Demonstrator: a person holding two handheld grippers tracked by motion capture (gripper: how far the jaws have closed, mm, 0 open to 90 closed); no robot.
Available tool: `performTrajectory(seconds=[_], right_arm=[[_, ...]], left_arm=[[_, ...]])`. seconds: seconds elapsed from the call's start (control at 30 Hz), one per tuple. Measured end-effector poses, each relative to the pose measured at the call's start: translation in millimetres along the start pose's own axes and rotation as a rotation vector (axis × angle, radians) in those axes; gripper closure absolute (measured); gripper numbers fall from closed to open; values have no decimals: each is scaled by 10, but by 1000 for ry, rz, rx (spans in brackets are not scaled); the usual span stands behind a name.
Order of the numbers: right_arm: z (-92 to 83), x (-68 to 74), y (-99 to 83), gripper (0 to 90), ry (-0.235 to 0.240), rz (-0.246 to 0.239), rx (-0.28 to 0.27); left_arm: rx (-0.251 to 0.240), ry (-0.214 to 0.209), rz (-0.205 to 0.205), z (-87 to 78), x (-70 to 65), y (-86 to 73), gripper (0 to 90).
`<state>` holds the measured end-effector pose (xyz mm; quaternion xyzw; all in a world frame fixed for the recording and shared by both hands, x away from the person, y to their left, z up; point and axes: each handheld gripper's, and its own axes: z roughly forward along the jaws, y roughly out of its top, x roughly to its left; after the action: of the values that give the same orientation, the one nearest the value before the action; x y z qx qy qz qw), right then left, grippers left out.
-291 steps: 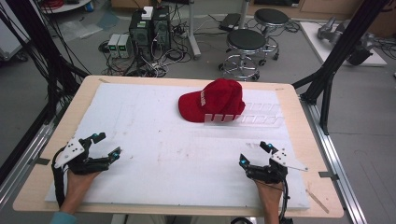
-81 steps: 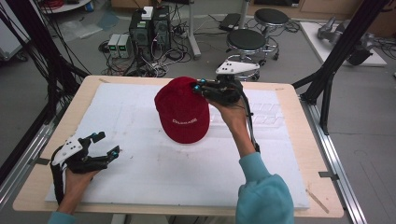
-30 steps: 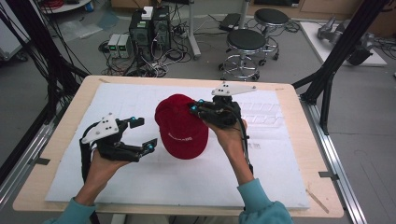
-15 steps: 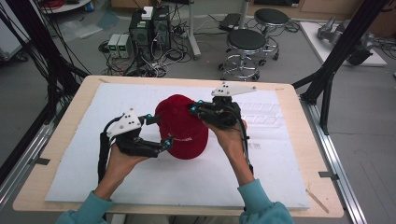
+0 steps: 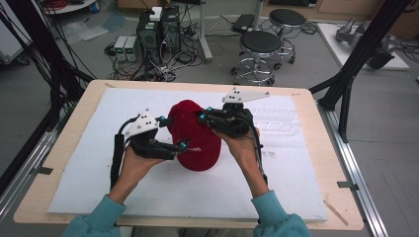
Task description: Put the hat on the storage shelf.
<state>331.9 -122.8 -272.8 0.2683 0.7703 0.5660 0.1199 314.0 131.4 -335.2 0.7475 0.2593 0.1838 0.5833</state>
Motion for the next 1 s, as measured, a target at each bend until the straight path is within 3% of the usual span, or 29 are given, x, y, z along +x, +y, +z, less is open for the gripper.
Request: performTrajectory(seconds=[0.5, 0.67, 1.0], right_arm=[[1, 8, 4, 872, 24, -26, 5], [5, 10, 3, 872, 29, -33, 7], [15, 18, -6, 872, 35, -38, 11]], left_arm=[[23, -40, -20, 166, 43, 33, 151], [17, -77, -33, 182, 72, 30, 252], [16, -74, -28, 172, 103, 25, 480]])
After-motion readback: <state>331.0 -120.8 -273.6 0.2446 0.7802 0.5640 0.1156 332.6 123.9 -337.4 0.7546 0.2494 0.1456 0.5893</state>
